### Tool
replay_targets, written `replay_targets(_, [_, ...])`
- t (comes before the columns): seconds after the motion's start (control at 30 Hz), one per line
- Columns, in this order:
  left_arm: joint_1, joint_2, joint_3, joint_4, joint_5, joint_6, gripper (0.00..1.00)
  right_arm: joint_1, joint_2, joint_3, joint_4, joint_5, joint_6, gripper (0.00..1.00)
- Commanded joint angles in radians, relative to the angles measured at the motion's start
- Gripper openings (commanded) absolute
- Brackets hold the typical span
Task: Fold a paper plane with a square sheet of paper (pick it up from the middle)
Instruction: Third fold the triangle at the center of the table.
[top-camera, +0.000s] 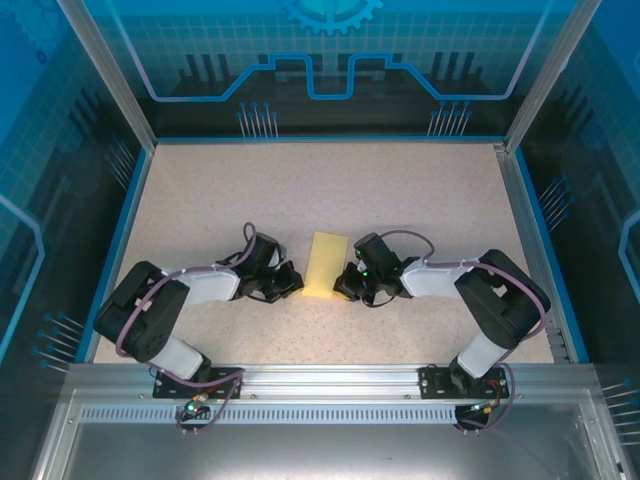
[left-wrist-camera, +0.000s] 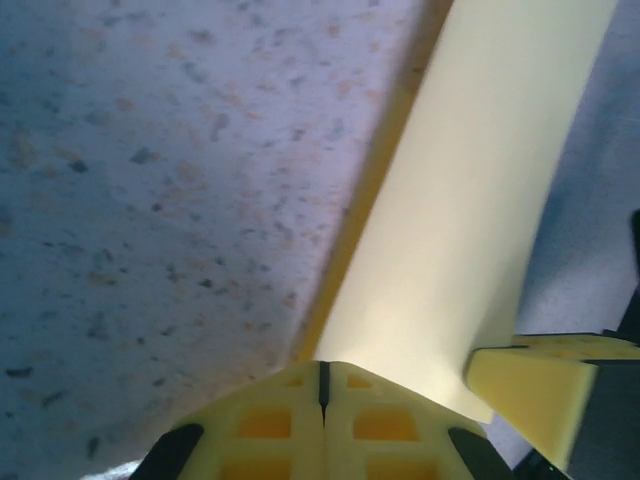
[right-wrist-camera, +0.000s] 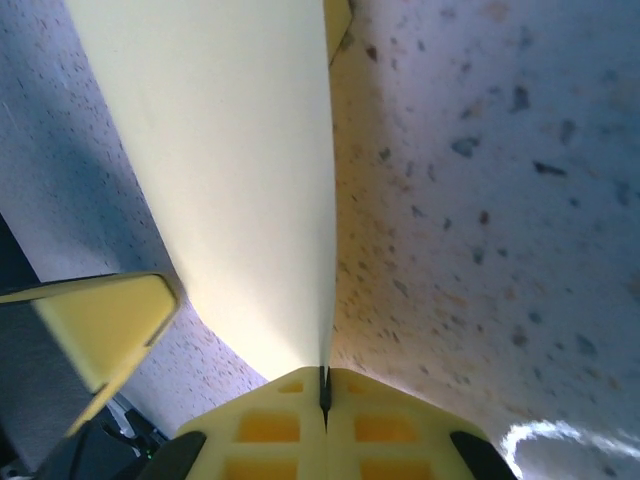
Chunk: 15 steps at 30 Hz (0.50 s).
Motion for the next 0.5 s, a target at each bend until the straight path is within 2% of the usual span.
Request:
replay_targets(0.0, [-0.003,-0.076,-0.002,0.026,0.014,0.023,0.10,0.014,-0.042,0.019,-0.141,0.002,-0.064,0.00])
replay_targets(0.2, [-0.006,-0.056,0.013,0.187,0.085,0.003,0.16,0.009,-0.065,0.021,-0.254,-0.030,-0.136,0.00])
replay_targets(0.47, [-0.030,0.014,0.055,0.244,0.095,0.016,0.15,-0.004,-0.113,0.014,-0.279,-0.037,-0.168,0.00])
